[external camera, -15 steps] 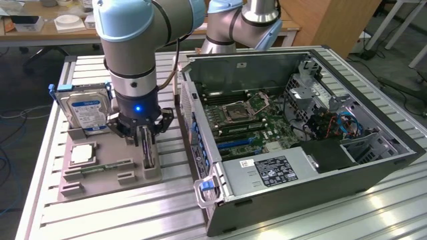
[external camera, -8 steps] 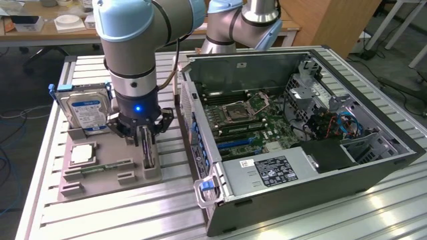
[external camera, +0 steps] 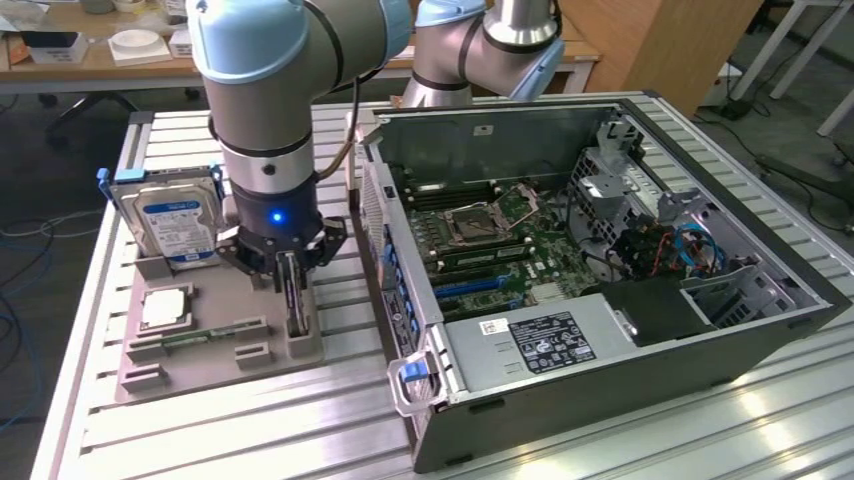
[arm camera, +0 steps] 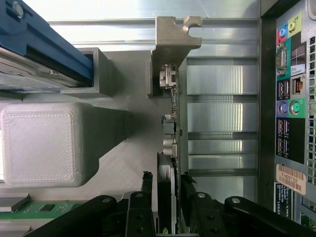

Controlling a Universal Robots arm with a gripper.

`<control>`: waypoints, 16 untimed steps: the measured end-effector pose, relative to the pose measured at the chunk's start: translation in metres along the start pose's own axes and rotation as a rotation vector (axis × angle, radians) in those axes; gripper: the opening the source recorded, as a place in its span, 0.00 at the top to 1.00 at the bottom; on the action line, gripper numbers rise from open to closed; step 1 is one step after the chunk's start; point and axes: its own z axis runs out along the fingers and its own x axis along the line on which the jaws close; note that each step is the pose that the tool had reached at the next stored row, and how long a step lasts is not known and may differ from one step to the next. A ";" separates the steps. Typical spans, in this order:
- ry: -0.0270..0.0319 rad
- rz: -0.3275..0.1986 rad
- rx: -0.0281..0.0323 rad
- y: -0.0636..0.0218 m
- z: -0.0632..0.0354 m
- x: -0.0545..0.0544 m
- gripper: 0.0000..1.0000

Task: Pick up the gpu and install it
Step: 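Pick up the gpu and move the gpu toward the slot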

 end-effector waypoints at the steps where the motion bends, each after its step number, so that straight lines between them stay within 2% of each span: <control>1: 0.0001 0.000 0.0000 0.0000 0.0000 0.000 0.64; 10: 0.0000 0.000 0.0001 0.0000 0.0000 0.000 0.64; 12: 0.0001 0.000 0.0002 0.0000 0.0000 0.000 0.66; 13: 0.0001 0.000 0.0002 0.0000 0.0000 0.000 0.73; 16: 0.0000 0.000 0.0001 0.0000 0.0000 0.000 0.73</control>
